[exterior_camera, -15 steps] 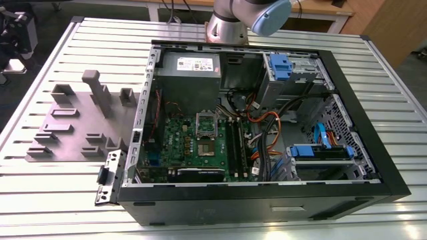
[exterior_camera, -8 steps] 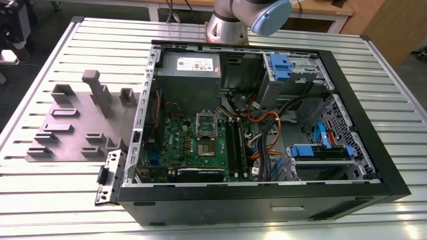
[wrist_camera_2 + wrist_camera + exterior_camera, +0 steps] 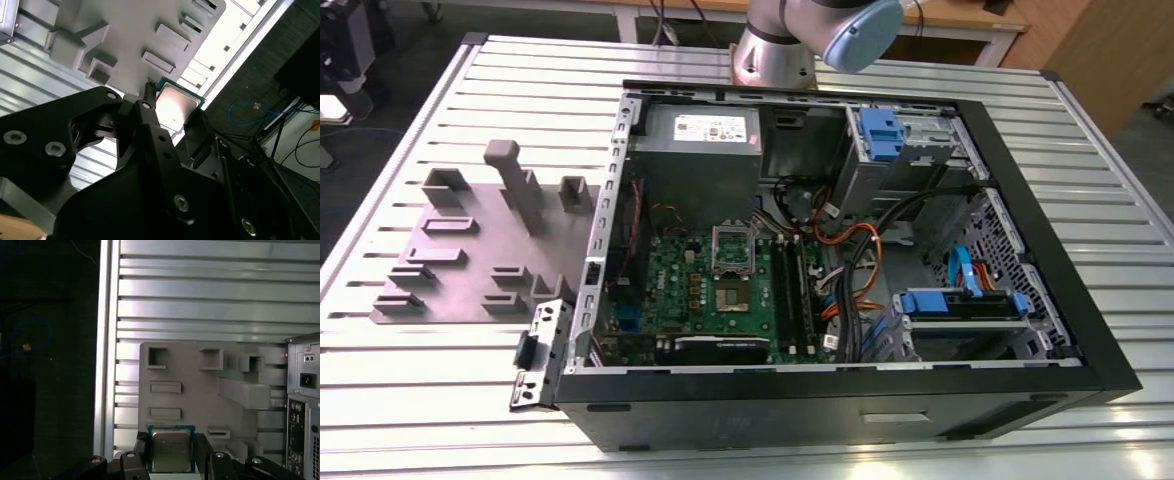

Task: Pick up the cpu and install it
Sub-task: 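Pick up the cpu and move it towards the insertion slot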

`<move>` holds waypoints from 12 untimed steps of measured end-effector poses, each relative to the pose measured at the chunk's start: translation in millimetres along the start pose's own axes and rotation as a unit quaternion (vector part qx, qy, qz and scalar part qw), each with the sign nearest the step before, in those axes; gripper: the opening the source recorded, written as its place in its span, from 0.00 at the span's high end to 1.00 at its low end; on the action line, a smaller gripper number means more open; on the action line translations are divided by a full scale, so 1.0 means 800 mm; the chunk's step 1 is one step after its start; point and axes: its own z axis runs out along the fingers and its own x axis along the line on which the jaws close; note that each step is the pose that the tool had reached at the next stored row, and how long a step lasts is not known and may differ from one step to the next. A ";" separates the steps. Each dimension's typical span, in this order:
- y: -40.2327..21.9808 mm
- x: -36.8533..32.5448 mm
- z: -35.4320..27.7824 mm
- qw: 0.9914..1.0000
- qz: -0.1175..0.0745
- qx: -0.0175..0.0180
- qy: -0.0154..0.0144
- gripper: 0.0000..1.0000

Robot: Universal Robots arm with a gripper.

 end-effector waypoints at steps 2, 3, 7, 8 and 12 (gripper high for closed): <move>0.0001 0.0000 -0.0050 1.000 0.001 0.000 0.000 0.53; 0.0002 0.0000 -0.0081 1.000 0.001 0.000 0.000 0.53; 0.0004 0.0000 -0.0176 1.000 0.002 0.000 0.000 0.53; 0.0004 0.0000 -0.0175 1.000 0.002 0.000 0.000 0.53; -0.0010 -0.0001 -0.0176 1.000 0.003 0.000 0.000 0.53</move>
